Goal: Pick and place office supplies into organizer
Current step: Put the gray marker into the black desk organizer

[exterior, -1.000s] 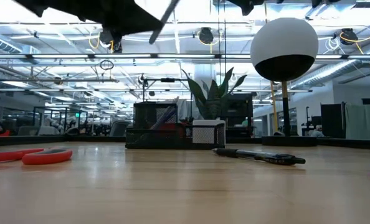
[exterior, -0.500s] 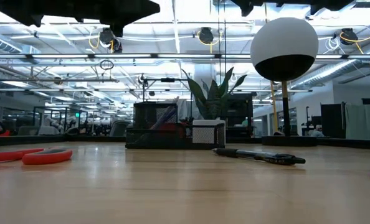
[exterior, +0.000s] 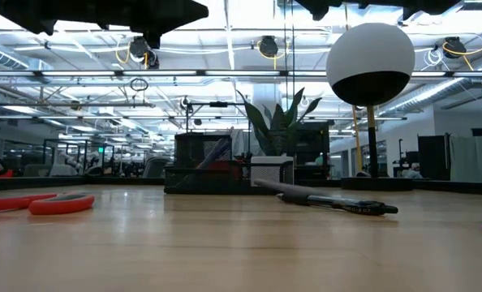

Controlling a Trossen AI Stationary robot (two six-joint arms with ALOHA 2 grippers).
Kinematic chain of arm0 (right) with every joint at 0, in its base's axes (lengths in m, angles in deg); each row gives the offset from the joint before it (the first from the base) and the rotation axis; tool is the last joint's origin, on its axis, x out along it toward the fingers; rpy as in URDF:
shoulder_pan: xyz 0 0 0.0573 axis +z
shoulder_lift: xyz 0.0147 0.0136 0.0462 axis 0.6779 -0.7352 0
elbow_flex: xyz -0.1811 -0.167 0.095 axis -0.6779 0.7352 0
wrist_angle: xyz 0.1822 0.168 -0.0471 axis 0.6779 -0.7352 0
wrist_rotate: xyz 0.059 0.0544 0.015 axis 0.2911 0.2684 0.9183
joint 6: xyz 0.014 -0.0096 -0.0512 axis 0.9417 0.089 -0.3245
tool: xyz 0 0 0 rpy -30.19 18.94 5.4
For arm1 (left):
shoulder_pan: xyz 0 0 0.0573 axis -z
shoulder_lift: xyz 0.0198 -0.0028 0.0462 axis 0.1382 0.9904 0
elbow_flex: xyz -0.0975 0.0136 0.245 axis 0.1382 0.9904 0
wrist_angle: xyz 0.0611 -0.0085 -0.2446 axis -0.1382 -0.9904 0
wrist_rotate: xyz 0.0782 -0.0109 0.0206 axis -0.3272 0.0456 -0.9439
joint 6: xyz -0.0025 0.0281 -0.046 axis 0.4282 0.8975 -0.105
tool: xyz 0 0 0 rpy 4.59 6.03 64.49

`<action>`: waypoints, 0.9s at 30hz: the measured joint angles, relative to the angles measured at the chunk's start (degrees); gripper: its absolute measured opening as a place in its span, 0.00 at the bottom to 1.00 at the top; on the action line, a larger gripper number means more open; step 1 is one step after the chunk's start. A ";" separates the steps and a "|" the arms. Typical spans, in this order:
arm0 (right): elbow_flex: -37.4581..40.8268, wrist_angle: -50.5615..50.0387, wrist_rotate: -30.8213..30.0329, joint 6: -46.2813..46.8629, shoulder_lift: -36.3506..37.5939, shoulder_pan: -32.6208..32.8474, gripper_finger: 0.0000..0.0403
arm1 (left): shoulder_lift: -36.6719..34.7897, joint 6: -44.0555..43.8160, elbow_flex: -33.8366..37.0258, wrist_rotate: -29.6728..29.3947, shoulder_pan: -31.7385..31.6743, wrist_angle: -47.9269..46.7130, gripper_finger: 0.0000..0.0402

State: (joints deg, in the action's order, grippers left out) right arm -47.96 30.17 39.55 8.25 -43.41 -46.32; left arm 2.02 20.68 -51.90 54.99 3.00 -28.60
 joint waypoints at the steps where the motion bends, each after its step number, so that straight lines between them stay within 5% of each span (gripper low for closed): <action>1: 0.00 0.03 0.00 -0.02 0.00 0.00 0.55 | 0.00 -0.10 0.00 0.00 0.00 0.02 0.00; 21: -0.01 -7.81 -0.06 -6.10 0.35 0.00 0.52 | 0.00 -0.61 0.00 0.00 0.00 -1.57 0.02; 27: -0.02 -12.00 -4.35 -8.83 0.35 -0.02 0.52 | 0.00 -0.68 0.00 0.02 0.00 -1.60 0.02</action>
State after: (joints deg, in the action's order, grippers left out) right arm -47.98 18.17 35.21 -0.58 -43.06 -46.34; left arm 2.02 20.00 -51.90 55.01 3.00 -30.19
